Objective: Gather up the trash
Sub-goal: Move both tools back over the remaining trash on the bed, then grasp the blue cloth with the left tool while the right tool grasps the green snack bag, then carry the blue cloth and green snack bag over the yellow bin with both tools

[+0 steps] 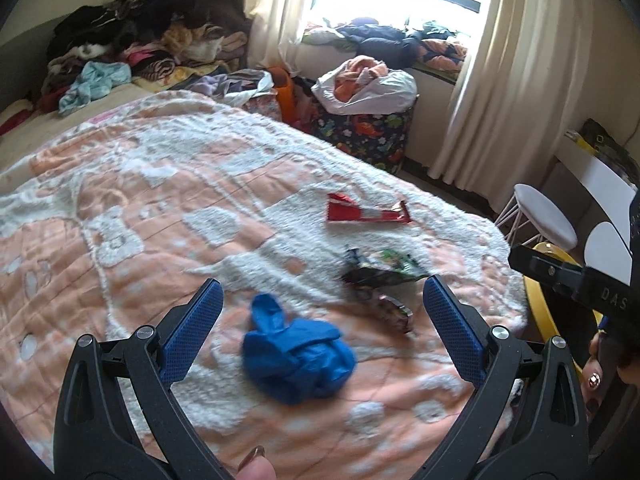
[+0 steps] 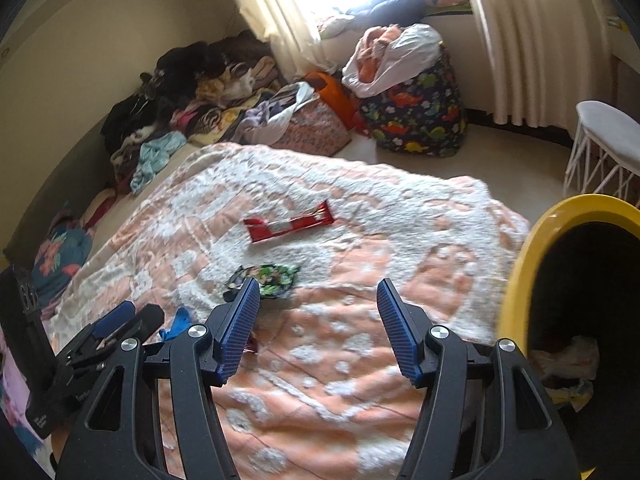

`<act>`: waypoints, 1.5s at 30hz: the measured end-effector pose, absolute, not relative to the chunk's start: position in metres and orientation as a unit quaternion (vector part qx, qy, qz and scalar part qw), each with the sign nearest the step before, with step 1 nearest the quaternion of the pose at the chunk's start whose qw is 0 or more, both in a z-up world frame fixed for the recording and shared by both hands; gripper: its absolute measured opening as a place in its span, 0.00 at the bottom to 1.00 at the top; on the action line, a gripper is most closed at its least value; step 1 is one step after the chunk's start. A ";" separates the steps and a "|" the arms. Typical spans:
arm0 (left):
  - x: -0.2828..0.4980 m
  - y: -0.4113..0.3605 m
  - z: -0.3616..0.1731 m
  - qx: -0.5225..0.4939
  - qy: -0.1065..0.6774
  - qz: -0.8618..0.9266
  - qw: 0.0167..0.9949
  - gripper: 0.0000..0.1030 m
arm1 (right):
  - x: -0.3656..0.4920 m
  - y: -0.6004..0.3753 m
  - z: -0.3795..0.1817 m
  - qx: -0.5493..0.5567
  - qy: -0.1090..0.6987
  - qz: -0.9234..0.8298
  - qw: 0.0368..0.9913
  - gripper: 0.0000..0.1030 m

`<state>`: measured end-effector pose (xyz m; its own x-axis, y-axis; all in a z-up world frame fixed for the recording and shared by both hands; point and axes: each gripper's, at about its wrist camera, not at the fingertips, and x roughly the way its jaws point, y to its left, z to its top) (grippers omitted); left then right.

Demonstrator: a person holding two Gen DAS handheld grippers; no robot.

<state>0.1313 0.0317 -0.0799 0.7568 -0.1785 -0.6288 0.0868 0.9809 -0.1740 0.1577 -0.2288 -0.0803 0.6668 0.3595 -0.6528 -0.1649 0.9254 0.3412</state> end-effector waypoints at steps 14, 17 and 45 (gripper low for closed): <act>0.132 0.054 -0.119 -0.100 0.391 -0.073 0.912 0.66 | 0.209 -0.179 -0.122 0.115 0.449 0.166 0.870 0.46; 0.133 0.056 -0.125 -0.103 0.395 -0.074 0.910 0.63 | 0.216 -0.177 -0.137 0.129 0.470 0.169 0.857 0.46; 0.127 0.040 -0.095 -0.102 0.363 -0.100 0.921 0.07 | 0.170 -0.207 -0.095 0.132 0.383 0.183 0.896 0.04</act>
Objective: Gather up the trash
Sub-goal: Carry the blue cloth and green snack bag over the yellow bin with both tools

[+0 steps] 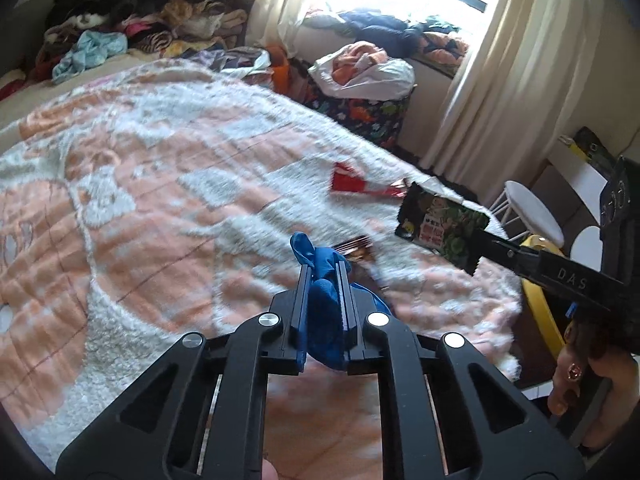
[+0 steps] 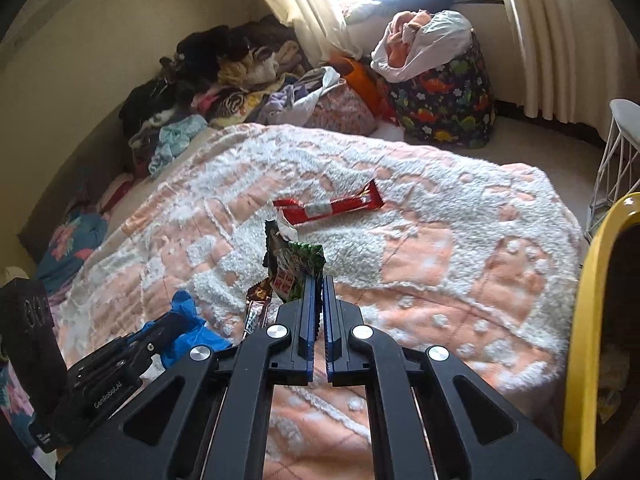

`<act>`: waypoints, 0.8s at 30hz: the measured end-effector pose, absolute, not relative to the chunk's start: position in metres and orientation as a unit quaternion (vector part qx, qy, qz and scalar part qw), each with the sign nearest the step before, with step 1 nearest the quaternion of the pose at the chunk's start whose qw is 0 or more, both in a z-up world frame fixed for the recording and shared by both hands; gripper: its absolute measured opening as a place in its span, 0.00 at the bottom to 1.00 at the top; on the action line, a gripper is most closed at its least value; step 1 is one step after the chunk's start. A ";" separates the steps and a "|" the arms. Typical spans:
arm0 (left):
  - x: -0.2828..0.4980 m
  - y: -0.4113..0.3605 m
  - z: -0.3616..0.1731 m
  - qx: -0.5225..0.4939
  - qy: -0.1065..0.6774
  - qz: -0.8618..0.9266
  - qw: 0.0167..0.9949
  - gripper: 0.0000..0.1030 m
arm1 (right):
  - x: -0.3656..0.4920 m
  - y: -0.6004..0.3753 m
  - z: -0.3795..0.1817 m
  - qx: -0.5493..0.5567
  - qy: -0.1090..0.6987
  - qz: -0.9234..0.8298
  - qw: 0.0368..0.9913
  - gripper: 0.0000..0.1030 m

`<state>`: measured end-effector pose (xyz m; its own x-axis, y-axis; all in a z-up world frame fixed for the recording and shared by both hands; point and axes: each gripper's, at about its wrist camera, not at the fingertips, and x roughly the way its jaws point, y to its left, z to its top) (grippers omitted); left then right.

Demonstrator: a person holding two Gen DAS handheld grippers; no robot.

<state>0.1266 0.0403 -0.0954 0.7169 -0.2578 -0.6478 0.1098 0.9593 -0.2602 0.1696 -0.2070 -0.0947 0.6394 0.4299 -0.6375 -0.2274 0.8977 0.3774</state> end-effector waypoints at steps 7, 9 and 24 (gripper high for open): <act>0.123 0.014 -0.077 -0.090 0.345 -0.126 0.926 0.06 | 0.154 -0.234 -0.082 0.145 0.366 0.168 0.904 0.04; 0.122 0.009 -0.073 -0.087 0.342 -0.132 0.926 0.06 | 0.151 -0.240 -0.078 0.148 0.362 0.164 0.906 0.04; 0.120 -0.046 -0.056 -0.059 0.327 -0.176 0.927 0.06 | 0.124 -0.309 -0.069 0.186 0.344 0.115 0.913 0.04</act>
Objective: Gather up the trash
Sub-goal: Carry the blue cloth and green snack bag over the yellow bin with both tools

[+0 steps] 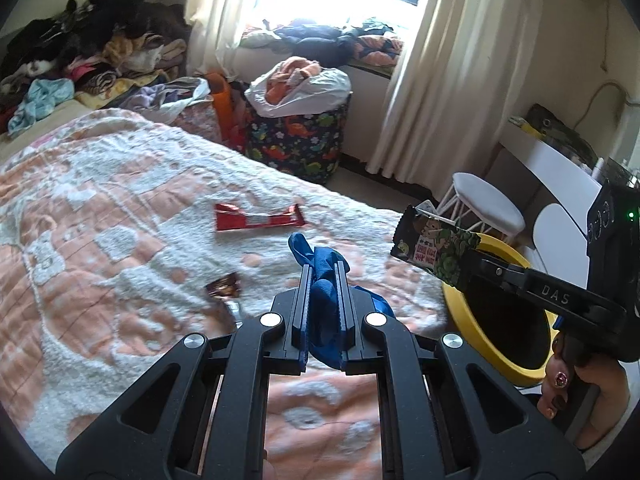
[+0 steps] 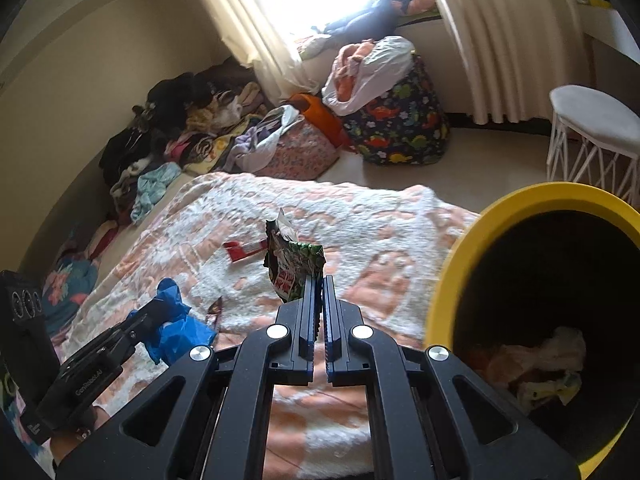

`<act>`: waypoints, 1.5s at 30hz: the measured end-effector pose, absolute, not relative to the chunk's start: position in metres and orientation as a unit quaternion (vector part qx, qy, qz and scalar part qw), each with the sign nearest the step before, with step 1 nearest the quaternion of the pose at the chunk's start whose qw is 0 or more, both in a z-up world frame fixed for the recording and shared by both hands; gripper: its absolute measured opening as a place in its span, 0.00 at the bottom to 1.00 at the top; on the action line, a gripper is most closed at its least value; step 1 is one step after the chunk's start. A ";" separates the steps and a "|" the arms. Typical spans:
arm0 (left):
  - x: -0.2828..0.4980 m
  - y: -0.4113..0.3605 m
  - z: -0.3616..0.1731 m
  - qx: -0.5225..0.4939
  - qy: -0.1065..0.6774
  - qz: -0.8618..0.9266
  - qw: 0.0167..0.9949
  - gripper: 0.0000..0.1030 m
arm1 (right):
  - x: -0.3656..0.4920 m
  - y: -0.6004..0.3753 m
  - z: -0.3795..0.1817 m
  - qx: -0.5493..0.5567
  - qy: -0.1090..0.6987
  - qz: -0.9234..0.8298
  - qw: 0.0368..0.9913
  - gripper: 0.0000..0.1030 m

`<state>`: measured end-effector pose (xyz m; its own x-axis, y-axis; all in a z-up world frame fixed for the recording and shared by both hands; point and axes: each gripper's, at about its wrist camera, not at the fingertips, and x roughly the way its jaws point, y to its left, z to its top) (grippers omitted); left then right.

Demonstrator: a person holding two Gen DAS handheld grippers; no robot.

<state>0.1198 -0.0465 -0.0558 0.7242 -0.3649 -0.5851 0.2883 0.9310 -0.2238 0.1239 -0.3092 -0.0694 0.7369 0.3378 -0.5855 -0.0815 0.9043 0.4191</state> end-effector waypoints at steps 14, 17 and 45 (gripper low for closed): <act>0.117 -0.101 -0.049 -0.026 0.319 -0.221 0.921 0.06 | 0.099 -0.372 -0.074 0.230 0.332 0.064 0.913 0.04; 0.115 -0.114 -0.048 -0.018 0.318 -0.233 0.919 0.06 | 0.094 -0.383 -0.074 0.238 0.328 0.049 0.913 0.04; 0.099 -0.219 -0.055 0.050 0.308 -0.334 0.889 0.06 | 0.059 -0.490 -0.101 0.304 0.322 -0.098 0.891 0.04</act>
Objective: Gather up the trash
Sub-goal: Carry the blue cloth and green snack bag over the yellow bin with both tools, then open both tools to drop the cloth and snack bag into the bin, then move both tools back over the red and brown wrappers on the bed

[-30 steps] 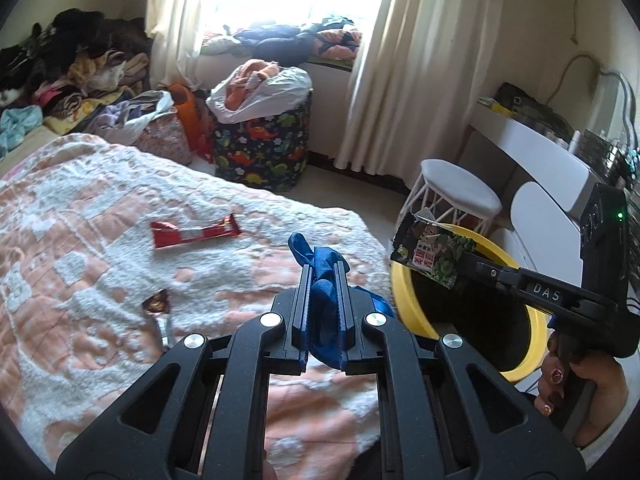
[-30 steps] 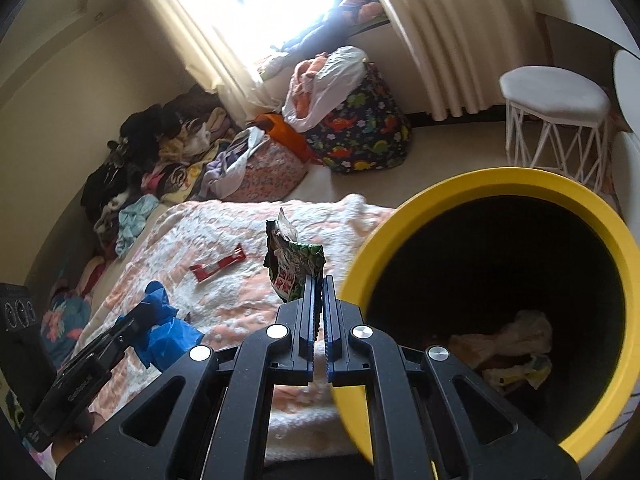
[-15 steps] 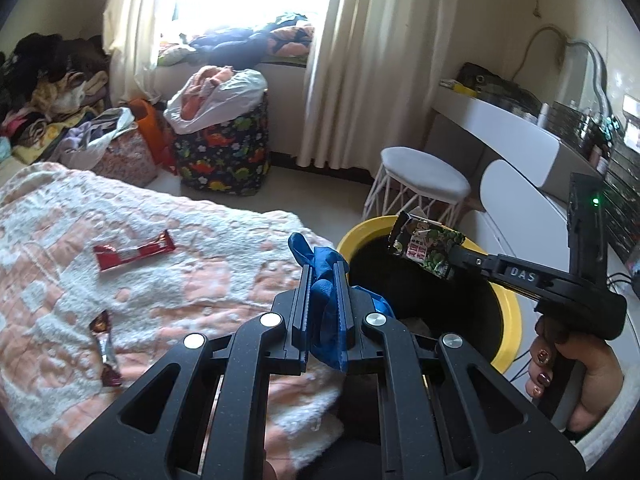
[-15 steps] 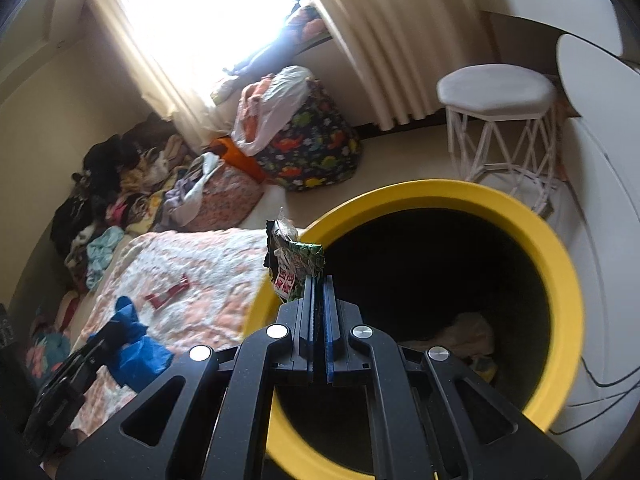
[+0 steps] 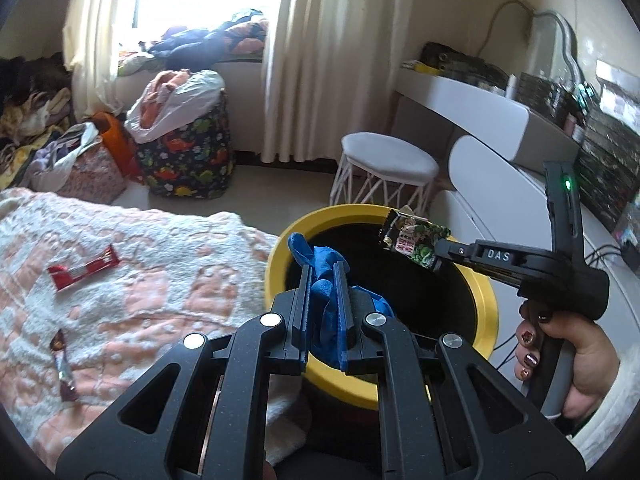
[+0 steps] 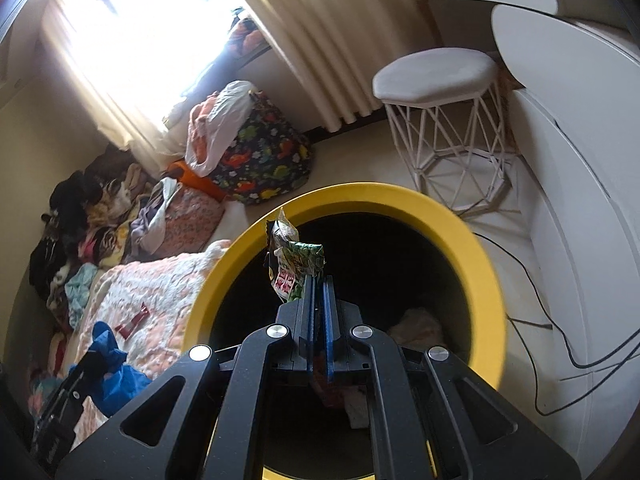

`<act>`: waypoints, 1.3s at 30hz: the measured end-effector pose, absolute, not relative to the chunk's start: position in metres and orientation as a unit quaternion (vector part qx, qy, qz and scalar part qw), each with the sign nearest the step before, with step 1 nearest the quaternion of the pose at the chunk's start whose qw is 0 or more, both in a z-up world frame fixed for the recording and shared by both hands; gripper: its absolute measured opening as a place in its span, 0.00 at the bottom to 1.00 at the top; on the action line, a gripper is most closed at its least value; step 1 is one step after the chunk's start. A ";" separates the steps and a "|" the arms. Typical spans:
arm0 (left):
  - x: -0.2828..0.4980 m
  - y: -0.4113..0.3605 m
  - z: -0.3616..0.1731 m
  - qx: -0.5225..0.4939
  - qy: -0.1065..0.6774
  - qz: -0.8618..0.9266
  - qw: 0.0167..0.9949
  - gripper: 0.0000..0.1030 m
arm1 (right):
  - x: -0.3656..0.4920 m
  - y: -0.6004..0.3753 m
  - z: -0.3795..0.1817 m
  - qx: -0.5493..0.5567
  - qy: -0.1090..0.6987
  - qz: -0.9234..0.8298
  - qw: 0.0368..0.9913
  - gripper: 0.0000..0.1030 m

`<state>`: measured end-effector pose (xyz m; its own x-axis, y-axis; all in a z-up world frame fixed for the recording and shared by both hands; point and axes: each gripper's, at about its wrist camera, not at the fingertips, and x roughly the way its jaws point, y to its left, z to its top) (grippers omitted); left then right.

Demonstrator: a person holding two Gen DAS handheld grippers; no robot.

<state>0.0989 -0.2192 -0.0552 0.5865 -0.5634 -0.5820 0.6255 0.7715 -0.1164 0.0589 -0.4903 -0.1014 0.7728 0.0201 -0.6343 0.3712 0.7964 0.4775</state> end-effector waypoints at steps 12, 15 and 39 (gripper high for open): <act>0.103 -0.263 -0.072 0.078 0.321 -0.370 0.868 0.06 | 0.052 -0.512 -0.111 0.330 0.323 -0.120 0.879 0.04; 0.105 -0.268 -0.076 0.081 0.324 -0.373 0.866 0.06 | 0.052 -0.515 -0.111 0.333 0.322 -0.119 0.878 0.04; 0.121 -0.223 -0.072 0.062 0.310 -0.296 0.901 0.89 | 0.065 -0.482 -0.088 0.294 0.305 -0.089 0.902 0.52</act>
